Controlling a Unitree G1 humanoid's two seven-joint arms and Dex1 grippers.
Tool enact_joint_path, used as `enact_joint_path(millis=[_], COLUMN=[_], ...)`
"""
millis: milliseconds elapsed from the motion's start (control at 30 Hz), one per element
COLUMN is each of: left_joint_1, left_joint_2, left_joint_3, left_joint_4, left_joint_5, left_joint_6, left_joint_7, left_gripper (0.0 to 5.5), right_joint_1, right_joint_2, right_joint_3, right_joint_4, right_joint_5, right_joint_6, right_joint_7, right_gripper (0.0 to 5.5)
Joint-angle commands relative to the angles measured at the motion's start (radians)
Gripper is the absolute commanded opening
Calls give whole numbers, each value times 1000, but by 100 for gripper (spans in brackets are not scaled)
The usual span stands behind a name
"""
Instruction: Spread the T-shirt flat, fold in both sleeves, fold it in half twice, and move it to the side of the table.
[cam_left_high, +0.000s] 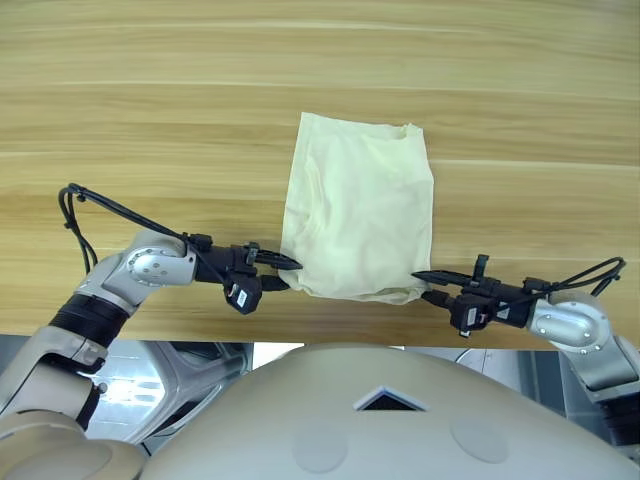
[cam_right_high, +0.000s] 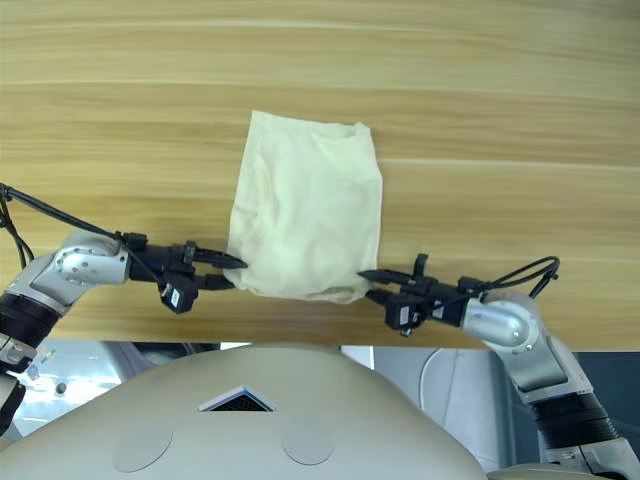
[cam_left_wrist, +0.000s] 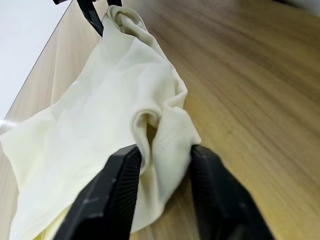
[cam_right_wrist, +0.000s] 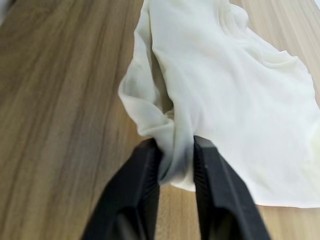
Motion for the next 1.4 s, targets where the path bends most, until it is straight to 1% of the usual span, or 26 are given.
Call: enact_joint_path(millis=[33,100,200,267,500,600,800,933,1033,1200,1400], left_joint_1=[4,6,7,15,74,113,212,262,307,301,260], left_joint_2=[12,9,7,16,116,143,232,264,304,287,241], left_joint_3=[-14,-14,-12,-19,-9,9,71,109,144,185,221], left_joint_4=[30,29,25,-6,-179,-203,-284,-324,-379,-388,-364], left_joint_5=[69,60,50,3,-264,-299,-353,-367,-434,-474,-479], left_joint_6=[33,34,32,32,82,89,91,95,107,134,159], left_joint_7=[-24,-24,-23,-40,-133,-142,-154,-155,-160,-168,-176], left_gripper=[110,74,19,0,0,0,0,0,0,0,0], right_joint_1=[-3,-4,-7,-7,55,108,220,273,305,277,183], right_joint_2=[-19,-19,-19,-24,-98,-138,-190,-196,-198,-172,-121], right_joint_3=[0,2,2,-2,-72,-108,-176,-214,-246,-279,-266], right_joint_4=[-5,-4,-2,-7,-55,-57,-126,-159,-198,-256,-282], right_joint_5=[-5,-5,-3,9,135,167,256,277,299,332,342], right_joint_6=[5,4,-1,-6,-58,-96,-144,-159,-175,-148,-73], right_joint_7=[2,2,1,4,39,57,93,107,112,94,63], right_gripper=[36,14,12,12,12,12,12,12,12,12,12])
